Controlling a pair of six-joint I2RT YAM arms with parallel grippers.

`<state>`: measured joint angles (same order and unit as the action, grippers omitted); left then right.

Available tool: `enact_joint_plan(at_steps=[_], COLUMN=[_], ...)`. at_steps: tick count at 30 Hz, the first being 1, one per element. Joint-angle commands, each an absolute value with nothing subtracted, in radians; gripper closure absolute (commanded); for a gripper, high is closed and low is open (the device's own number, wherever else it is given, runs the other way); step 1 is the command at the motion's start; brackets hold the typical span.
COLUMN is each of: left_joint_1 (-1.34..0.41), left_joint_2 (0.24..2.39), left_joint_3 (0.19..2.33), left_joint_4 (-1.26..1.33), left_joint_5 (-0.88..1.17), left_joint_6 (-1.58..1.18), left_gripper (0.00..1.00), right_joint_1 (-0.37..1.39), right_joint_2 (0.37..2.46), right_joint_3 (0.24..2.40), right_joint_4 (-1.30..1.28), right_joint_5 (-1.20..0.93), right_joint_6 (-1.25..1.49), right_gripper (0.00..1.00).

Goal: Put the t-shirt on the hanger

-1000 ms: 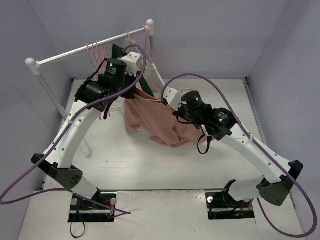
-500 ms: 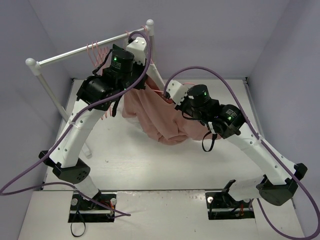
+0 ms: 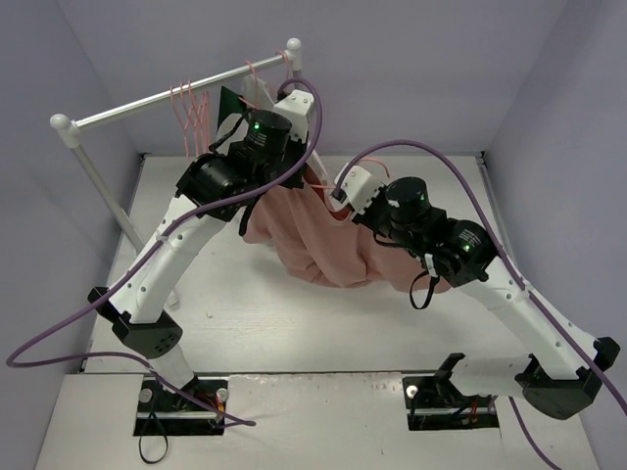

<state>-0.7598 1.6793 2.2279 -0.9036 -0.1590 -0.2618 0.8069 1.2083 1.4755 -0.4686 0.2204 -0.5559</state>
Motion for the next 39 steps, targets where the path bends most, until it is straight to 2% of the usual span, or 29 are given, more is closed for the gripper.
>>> enact_joint_plan(at_steps=[1,5,13,30,35,39], left_joint_1=[-0.77,-0.772,-0.775,-0.774,-0.772,-0.772], left_joint_2=[1.646,1.664,1.684,1.749,1.751,1.742], left_joint_3=[2.25,2.296,2.368,2.467,2.46,2.437], left_joint_4=[-0.851,-0.85,-0.851,-0.81,-0.8,-0.769], left_joint_5=[-0.165,-0.143,-0.07,-0.089,-0.116,-0.085], left_joint_6=[-0.288,-0.28,-0.26,-0.151,-0.091,-0.046], left_gripper=[1.0,1.0,1.0,1.0,0.96,0.87], right_joint_1=[0.779,0.742,0.735,0.729,0.722,0.705], right_joint_2=[1.119,1.052,1.054,1.063,1.052,1.043], right_joint_3=[1.396,1.296,1.296,1.26,1.24,1.204], right_joint_4=[-0.227,-0.086,0.025,0.079,0.091,0.115], right_joint_5=[0.144,0.087,0.06,-0.026,-0.056,-0.09], right_joint_6=[-0.478,-0.4,-0.397,-0.337,-0.318,-0.292], right_gripper=[1.0,1.0,1.0,1.0,1.0,1.0])
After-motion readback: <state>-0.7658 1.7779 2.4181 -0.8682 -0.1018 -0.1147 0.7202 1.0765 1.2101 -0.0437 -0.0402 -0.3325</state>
